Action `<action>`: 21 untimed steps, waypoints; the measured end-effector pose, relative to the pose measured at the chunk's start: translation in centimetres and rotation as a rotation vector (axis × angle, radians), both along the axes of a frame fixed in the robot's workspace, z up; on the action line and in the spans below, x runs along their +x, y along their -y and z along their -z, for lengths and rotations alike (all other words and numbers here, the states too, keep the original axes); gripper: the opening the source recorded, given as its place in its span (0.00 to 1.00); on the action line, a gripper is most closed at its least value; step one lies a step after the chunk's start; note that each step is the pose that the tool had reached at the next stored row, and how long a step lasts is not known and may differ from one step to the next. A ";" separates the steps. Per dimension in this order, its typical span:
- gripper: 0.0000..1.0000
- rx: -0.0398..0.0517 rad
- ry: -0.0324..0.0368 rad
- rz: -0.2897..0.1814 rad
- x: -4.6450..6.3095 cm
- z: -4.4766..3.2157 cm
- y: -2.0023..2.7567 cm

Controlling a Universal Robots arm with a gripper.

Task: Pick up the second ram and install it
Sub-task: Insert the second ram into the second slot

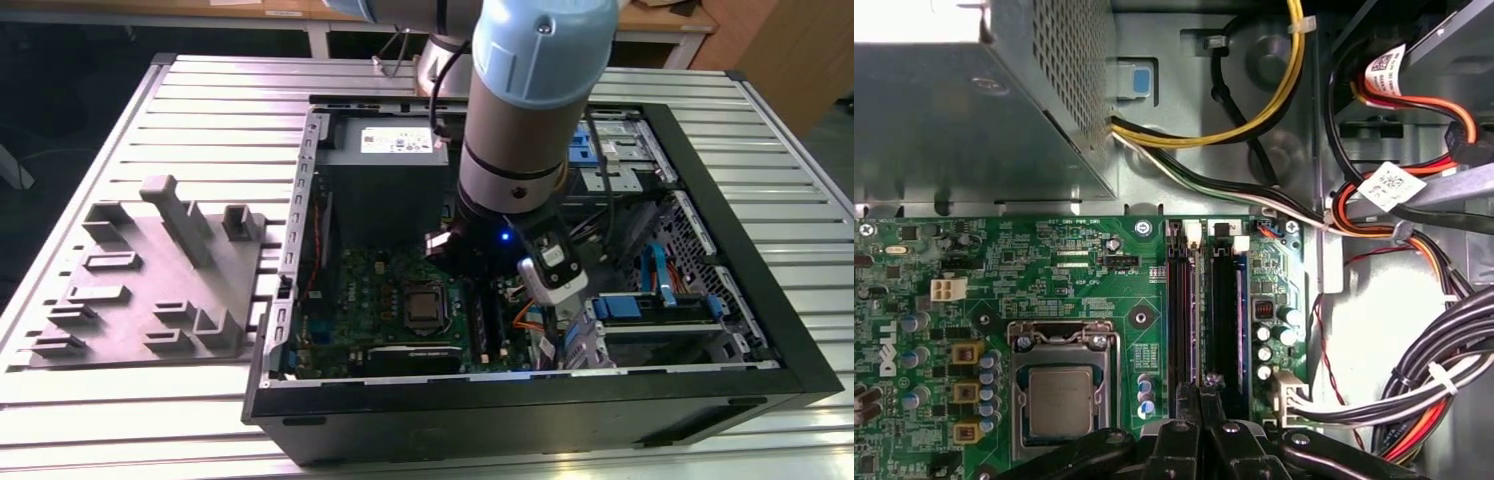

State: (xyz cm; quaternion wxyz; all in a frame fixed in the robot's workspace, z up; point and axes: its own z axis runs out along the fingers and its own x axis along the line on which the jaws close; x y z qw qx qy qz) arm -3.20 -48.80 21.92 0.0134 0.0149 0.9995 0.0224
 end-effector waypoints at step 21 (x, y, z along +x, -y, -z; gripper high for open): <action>0.11 -0.0001 -0.0001 0.000 0.0 0.59 0.01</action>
